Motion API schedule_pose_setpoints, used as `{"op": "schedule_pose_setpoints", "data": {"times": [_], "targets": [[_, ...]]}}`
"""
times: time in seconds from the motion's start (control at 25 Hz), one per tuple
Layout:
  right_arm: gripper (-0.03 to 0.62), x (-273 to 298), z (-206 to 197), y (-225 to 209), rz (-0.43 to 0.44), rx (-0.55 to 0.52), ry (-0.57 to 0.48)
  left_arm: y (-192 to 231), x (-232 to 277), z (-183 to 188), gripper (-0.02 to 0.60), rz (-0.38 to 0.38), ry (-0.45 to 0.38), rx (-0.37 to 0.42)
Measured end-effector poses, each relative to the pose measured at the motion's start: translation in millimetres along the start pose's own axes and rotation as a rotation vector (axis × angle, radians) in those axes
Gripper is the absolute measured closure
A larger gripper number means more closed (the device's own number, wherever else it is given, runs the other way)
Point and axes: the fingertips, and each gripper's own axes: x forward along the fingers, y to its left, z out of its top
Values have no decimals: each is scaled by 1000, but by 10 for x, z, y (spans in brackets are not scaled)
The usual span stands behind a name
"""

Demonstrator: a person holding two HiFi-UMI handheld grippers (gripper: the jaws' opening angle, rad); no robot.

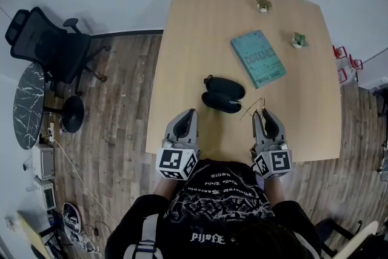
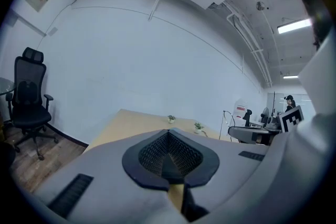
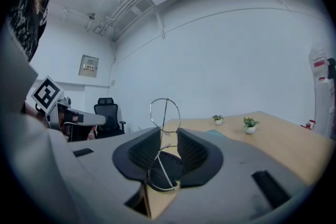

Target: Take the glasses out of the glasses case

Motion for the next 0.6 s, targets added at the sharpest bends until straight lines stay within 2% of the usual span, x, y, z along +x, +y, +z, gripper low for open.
{"op": "schedule_pose_setpoints", "data": {"times": [0.6], "targets": [[490,-21,0,45,-26,-16,0,-33,-40,-50,578,-36,18,48]]}}
